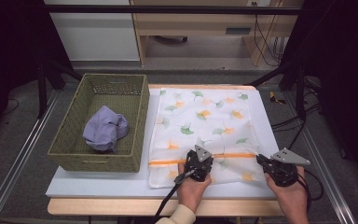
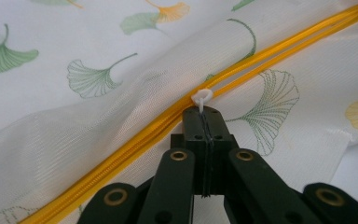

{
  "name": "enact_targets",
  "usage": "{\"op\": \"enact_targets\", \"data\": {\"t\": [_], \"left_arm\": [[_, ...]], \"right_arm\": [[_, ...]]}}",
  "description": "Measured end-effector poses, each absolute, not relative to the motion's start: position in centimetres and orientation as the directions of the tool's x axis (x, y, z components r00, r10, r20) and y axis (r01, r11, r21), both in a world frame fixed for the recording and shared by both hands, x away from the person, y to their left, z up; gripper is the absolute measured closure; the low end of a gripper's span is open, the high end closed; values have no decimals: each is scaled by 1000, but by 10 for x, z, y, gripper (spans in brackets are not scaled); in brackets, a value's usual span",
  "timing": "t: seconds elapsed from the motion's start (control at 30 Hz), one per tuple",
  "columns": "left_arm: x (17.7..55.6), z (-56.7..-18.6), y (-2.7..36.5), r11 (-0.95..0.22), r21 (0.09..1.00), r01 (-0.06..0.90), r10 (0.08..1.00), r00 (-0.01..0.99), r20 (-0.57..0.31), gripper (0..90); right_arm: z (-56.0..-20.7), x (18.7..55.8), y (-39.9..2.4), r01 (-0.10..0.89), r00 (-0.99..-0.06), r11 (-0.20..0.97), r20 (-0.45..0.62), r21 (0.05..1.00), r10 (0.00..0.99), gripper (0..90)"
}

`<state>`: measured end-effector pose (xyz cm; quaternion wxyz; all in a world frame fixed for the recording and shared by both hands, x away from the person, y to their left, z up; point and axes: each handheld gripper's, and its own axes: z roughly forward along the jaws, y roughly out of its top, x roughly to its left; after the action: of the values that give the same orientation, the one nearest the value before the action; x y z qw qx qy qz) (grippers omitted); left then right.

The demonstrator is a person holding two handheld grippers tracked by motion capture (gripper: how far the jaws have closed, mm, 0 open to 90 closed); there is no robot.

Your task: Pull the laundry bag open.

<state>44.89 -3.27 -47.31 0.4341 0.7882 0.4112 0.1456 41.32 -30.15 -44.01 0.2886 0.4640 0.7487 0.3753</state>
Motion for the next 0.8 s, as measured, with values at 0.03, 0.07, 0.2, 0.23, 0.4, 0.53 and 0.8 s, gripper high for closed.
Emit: {"op": "enact_targets", "data": {"t": [0.03, 0.07, 0.2, 0.23, 0.4, 0.53, 0.8], "left_arm": [[449, -473, -33, -283, 806, 520, 775, 619, -127, 897], [449, -473, -33, -283, 806, 520, 775, 619, -127, 897], [448, -469, -28, -281, 812, 512, 780, 615, -117, 898], [447, -468, -27, -281, 814, 508, 780, 616, -115, 898], [447, -463, -24, -284, 815, 505, 779, 618, -111, 897], [447, -462, -21, -283, 814, 508, 782, 613, -110, 898], [446, -462, -2, -267, 812, 519, 803, 585, -109, 898]], "right_arm": [[-440, 413, -301, 481, -399, 288, -86, 828, 913, 862], [-440, 414, -301, 479, -398, 294, -94, 827, 913, 862], [-442, 414, -303, 482, -404, 281, -74, 830, 912, 862], [-442, 414, -304, 483, -400, 276, -71, 831, 914, 862], [-441, 414, -302, 483, -402, 286, -81, 828, 912, 862], [-442, 415, -304, 490, -398, 284, -79, 824, 914, 862], [-441, 414, -309, 493, -377, 268, -74, 828, 923, 862]]}}
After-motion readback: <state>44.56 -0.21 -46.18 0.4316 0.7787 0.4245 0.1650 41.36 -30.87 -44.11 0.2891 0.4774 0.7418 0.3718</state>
